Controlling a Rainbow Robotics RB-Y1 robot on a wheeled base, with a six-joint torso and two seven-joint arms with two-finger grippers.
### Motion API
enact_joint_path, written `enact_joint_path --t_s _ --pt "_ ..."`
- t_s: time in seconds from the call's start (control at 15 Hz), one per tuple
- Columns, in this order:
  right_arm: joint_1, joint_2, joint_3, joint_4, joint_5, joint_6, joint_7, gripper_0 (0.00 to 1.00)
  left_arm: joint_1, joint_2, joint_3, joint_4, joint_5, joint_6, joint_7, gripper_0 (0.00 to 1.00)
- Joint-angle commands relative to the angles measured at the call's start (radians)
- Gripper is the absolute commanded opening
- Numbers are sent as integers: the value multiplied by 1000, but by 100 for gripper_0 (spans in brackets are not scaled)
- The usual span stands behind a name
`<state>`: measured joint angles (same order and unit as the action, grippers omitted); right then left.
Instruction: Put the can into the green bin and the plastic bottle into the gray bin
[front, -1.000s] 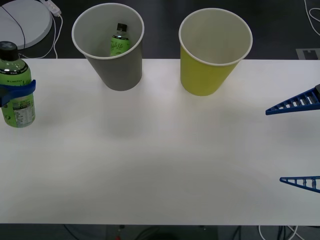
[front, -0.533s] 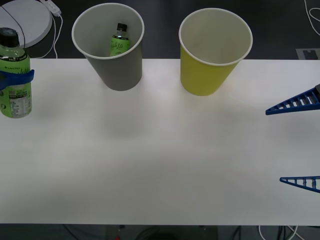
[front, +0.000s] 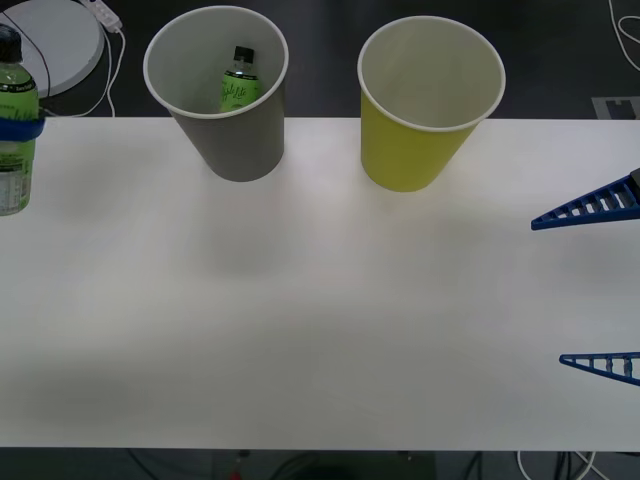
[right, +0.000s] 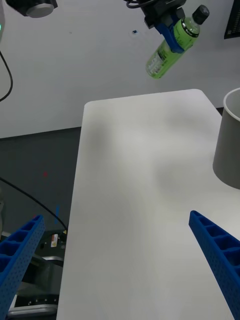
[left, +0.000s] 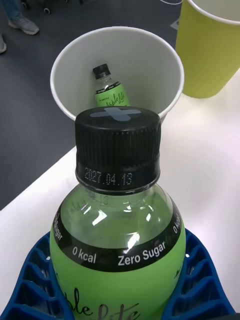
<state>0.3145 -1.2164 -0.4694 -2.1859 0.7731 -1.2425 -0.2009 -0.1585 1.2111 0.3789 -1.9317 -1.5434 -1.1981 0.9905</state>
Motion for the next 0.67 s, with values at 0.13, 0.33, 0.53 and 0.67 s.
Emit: enact_joint_path --t_s 0.13,0.33,0.53,0.67 --pt "0 0 0 0 0 0 0 100 -64 67 -64 56 34 0 -7 0" --pt "0 0 0 0 0 0 0 100 -108 134 -115 88 68 0 -6 0" --pt "0 0 0 0 0 0 0 100 -167 165 -169 106 78 0 -3 0" --pt "0 0 0 0 0 0 0 100 -242 174 -225 131 88 -32 -3 0"
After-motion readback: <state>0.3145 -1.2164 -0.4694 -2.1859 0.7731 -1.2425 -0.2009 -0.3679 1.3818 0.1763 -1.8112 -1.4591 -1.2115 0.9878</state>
